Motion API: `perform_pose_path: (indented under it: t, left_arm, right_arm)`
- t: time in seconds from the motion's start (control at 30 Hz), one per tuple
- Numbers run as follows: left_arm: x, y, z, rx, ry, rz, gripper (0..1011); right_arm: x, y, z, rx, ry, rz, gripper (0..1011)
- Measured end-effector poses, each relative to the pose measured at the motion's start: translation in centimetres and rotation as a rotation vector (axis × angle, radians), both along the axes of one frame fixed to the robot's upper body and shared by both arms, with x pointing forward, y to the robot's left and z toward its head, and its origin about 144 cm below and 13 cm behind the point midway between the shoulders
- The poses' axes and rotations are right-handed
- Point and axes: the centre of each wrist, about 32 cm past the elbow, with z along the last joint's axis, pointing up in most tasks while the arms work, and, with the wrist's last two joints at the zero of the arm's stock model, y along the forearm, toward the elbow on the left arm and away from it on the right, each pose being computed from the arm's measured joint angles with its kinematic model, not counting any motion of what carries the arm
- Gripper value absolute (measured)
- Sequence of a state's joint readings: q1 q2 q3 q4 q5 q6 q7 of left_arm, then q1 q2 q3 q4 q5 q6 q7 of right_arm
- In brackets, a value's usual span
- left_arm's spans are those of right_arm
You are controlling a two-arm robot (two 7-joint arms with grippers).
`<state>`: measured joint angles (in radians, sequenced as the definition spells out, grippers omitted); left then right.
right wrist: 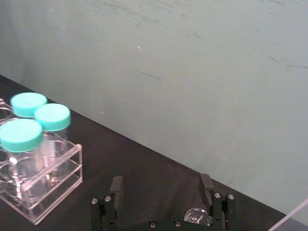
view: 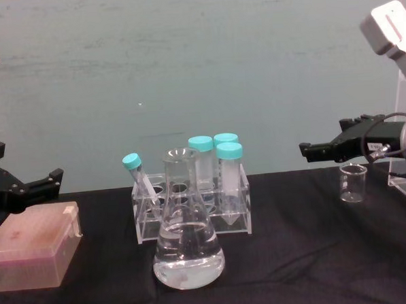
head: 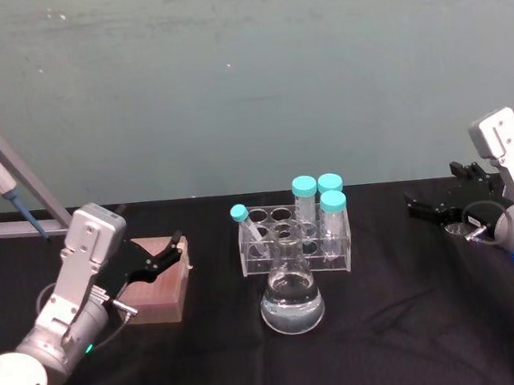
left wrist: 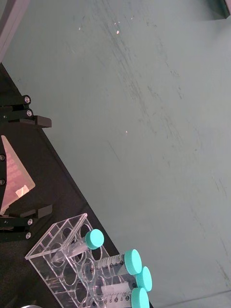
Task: Place the experimental apparatus aside using one hand.
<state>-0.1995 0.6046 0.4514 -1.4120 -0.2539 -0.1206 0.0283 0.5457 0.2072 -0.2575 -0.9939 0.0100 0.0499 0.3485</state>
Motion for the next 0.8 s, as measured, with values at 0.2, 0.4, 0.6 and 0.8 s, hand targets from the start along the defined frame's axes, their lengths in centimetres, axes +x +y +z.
perform_pose_path:
  t: [0.2, 0.4, 0.6, 0.8]
  left_arm:
    - [0.0, 0.0, 0.0, 0.000, 0.000, 0.000, 1000]
    - [0.0, 0.0, 0.0, 0.000, 0.000, 0.000, 1000]
    - [0.0, 0.0, 0.0, 0.000, 0.000, 0.000, 1000]
    - [0.0, 0.0, 0.0, 0.000, 0.000, 0.000, 1000]
  right_arm:
    - [-0.8, -0.2, 0.3, 0.010, -0.007, 0.036, 1004]
    - [-1.6, -0.5, 0.5, 0.012, -0.012, 0.087, 1004]
    - [-2.2, -0.9, 0.6, 0.024, -0.008, 0.142, 1004]
    - [-2.4, -1.2, 0.6, 0.037, 0.000, 0.181, 1004]
